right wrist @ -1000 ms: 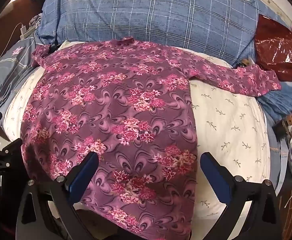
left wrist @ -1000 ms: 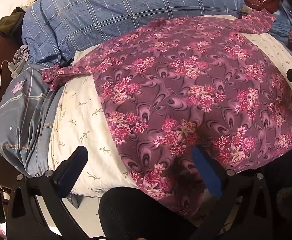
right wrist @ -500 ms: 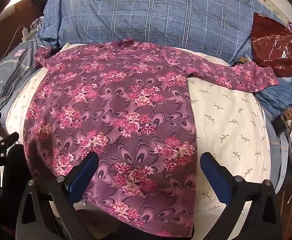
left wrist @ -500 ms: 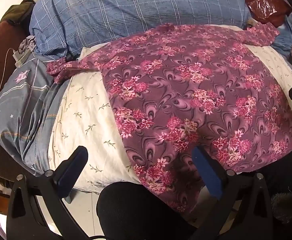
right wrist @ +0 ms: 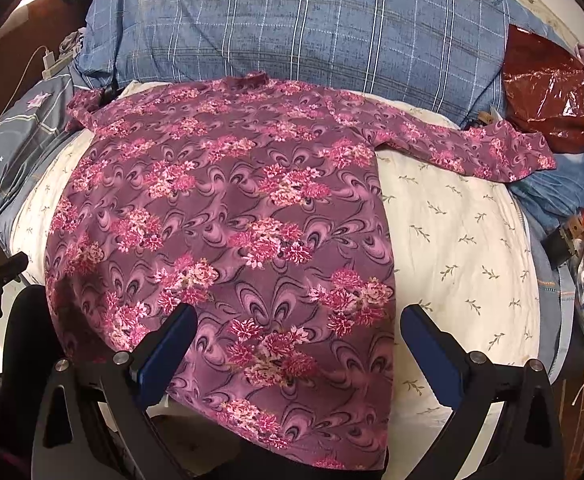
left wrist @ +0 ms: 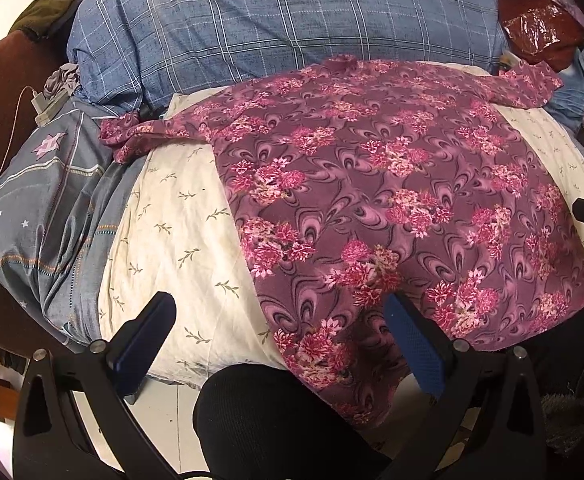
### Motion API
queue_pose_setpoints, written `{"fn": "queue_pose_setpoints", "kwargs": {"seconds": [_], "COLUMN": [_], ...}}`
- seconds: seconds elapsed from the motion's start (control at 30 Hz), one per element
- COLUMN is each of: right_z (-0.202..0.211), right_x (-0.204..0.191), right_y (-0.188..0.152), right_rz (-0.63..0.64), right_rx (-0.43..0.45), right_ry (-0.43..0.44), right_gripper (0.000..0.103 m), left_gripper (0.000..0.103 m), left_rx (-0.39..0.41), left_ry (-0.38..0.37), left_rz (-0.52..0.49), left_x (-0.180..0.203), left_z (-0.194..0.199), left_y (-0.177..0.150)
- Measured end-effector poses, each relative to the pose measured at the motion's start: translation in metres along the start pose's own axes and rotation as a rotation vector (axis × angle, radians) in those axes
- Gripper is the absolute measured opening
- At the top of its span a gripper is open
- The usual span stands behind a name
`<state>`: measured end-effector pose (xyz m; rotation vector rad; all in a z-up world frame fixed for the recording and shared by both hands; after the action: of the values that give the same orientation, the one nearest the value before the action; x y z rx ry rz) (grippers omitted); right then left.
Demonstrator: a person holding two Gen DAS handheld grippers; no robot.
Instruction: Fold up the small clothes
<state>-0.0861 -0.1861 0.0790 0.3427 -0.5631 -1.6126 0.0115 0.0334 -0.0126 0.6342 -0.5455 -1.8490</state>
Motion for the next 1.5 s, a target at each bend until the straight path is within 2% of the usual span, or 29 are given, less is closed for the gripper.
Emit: {"fn": "queue_pose_setpoints", "kwargs": {"seconds": [0.8,1.5], "right_z": [0.006,-0.003], "right_x": [0.006,0.017], "right_y": [-0.001,-0.004], "right_rz": [-0.027,-0.068], "right_rx": [0.034,0.025], "right_ry": [-0.011,0.004], "right_gripper": [0.102,0.102], "left_gripper": [0.103,0.103], "left_rx": [0.018,0.002], "left_ry": [-0.031,-0.056], "left_rz": [0.019,0.015], "left_x": [0.006,0.016], "left_z": [0.001,-0.003], "left_y": [0.003,0.003]}}
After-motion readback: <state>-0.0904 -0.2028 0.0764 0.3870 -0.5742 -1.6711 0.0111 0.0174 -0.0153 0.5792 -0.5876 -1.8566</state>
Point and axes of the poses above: each gripper's, at about its wrist camera, not at the fingertips, and z roughly against the way its jaws point, x to its right, y to its top, the point moved 4 cm from there along -z, roughly the way its jaws point, and after that the axes turned 5 degrees about x, right-handed, at the moved point
